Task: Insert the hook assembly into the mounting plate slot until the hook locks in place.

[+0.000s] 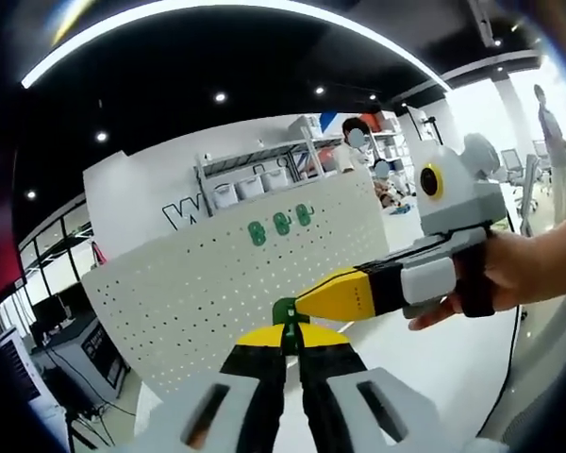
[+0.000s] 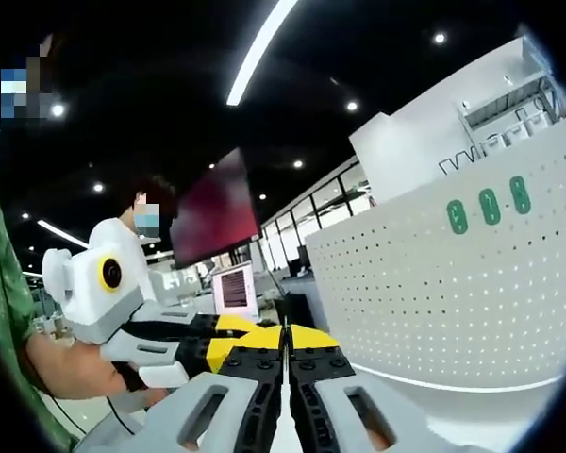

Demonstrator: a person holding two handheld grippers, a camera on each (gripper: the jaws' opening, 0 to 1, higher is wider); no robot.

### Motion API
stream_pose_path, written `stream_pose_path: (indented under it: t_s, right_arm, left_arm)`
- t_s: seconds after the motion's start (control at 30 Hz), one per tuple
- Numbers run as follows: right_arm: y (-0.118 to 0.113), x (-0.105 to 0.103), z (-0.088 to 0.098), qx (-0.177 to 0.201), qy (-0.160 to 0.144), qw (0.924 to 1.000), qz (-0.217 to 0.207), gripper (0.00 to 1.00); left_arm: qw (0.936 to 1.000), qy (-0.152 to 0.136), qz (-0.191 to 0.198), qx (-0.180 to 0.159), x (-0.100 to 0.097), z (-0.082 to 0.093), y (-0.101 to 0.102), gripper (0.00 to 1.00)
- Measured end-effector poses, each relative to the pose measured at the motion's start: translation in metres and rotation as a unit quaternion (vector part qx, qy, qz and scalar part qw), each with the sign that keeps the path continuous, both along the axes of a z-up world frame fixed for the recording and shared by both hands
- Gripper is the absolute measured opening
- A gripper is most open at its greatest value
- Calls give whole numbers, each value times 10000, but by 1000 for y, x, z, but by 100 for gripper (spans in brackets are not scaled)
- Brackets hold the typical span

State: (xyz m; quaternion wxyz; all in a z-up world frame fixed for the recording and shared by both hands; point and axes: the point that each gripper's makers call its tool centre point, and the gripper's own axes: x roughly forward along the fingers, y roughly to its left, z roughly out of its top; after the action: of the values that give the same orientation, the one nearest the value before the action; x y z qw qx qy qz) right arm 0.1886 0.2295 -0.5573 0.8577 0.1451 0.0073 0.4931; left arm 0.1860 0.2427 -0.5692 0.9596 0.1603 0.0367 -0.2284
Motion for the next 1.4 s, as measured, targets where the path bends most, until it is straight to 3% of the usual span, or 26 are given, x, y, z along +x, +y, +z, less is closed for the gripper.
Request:
stream_pose_path:
  t_s: [0.9,1.4]
  right_arm:
    - [4,3,-12,-528,-21,9986,17,0]
    - [-14,6,-26,-965,-78,9950,-236,13]
  left_arm:
    - [9990,330,41,-313,4,-14,3,2]
    - [9975,434,147,-533,12,-18,9,2]
